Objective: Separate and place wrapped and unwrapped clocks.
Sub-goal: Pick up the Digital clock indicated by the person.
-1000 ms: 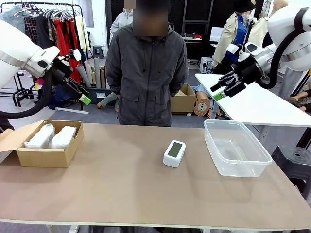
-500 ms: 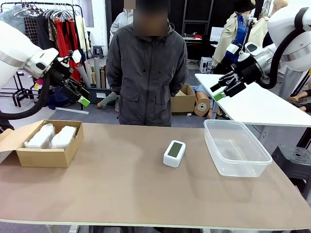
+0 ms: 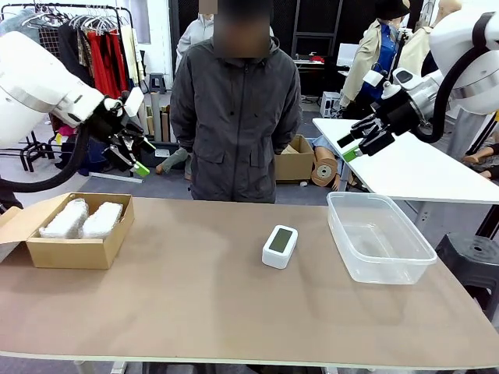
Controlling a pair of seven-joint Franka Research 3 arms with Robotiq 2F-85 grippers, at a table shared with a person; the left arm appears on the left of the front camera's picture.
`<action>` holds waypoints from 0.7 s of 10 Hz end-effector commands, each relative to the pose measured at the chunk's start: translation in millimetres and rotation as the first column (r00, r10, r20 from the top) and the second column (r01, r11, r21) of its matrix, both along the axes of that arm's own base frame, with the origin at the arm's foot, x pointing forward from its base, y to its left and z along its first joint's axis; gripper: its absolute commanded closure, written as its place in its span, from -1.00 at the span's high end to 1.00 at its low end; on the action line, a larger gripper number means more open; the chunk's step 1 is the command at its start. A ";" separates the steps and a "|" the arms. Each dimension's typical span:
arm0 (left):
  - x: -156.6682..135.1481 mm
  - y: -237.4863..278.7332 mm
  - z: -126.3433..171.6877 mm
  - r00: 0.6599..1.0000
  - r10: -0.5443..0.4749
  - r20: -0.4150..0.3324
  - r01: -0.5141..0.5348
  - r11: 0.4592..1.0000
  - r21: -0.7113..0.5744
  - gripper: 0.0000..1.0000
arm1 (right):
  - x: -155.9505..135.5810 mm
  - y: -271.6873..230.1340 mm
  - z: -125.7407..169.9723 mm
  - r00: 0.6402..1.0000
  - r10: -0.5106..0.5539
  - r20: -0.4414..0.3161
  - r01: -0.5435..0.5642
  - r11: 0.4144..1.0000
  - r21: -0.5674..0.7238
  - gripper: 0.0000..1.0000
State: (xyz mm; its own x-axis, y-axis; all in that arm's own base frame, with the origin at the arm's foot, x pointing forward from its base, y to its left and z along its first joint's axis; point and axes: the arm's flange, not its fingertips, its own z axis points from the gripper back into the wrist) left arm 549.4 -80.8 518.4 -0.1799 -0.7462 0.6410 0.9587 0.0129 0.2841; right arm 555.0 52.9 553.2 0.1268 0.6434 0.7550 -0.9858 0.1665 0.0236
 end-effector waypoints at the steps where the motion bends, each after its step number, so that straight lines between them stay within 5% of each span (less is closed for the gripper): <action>1: 17.1 2.4 -10.4 0.999 -0.010 -0.033 0.007 0.997 -0.077 1.00 | 0.3 0.4 1.9 1.000 -0.002 0.007 0.002 1.000 -0.001 1.00; 4: 28.8 -3.2 -12.6 0.989 0.013 -0.147 -0.026 0.996 -0.089 1.00 | 0.3 0.4 1.9 1.000 -0.002 0.007 0.002 1.000 -0.001 1.00; 7: 35.4 -13.7 -11.7 0.985 -0.028 -0.172 0.011 0.996 -0.094 1.00 | 0.3 0.4 1.9 1.000 -0.002 0.007 0.002 1.000 -0.001 1.00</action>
